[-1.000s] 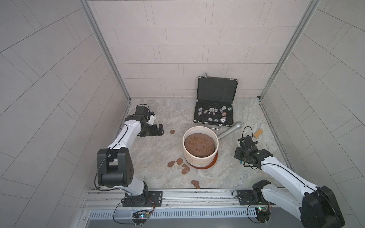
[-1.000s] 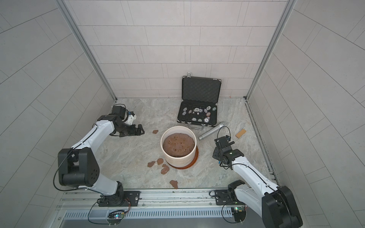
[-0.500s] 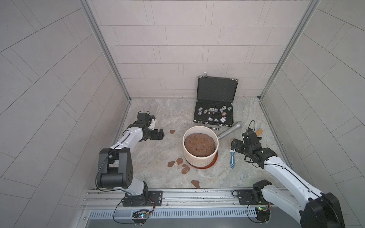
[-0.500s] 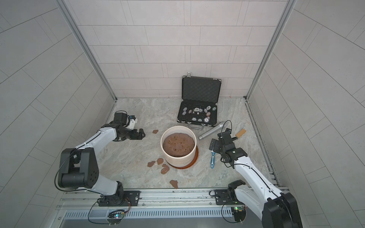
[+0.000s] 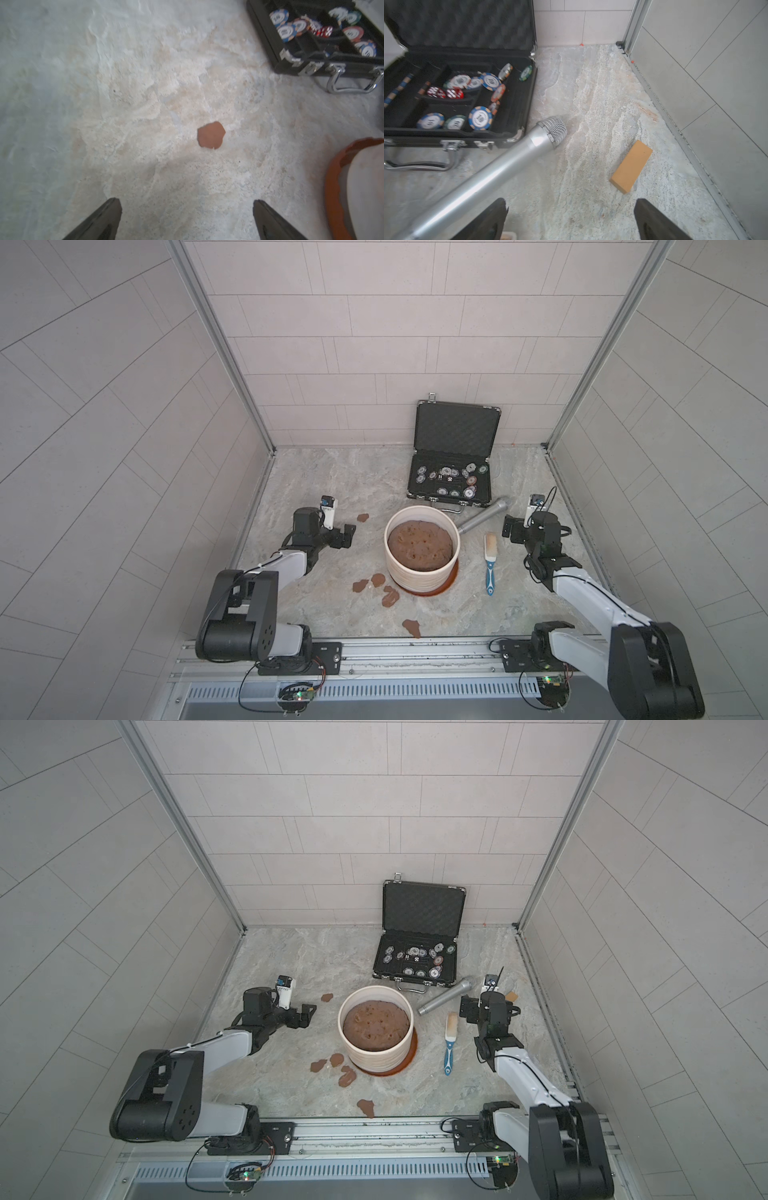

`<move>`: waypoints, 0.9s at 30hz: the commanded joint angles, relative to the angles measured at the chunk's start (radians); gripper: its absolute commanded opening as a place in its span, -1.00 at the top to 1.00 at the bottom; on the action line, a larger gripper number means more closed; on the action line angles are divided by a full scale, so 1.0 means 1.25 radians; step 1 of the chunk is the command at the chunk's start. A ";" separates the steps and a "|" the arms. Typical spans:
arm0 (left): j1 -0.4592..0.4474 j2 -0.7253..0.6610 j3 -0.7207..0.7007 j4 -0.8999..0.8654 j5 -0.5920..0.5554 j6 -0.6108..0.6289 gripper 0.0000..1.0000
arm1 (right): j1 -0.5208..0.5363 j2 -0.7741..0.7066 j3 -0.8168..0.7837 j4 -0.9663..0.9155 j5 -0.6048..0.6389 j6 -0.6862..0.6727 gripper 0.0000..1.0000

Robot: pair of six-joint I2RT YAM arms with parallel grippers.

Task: Scrub the dried mud off the ceramic pot
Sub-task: Reset both arms

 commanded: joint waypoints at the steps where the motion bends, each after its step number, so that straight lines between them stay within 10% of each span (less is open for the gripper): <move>1: 0.001 0.016 -0.038 0.258 -0.033 -0.022 -1.00 | -0.027 0.104 -0.004 0.239 -0.035 -0.056 -1.00; 12: 0.004 0.112 -0.038 0.334 -0.093 -0.059 -1.00 | -0.034 0.324 -0.028 0.554 -0.144 -0.034 -1.00; 27: 0.005 0.115 -0.017 0.298 -0.162 -0.091 -1.00 | -0.032 0.300 -0.019 0.502 -0.143 -0.036 -1.00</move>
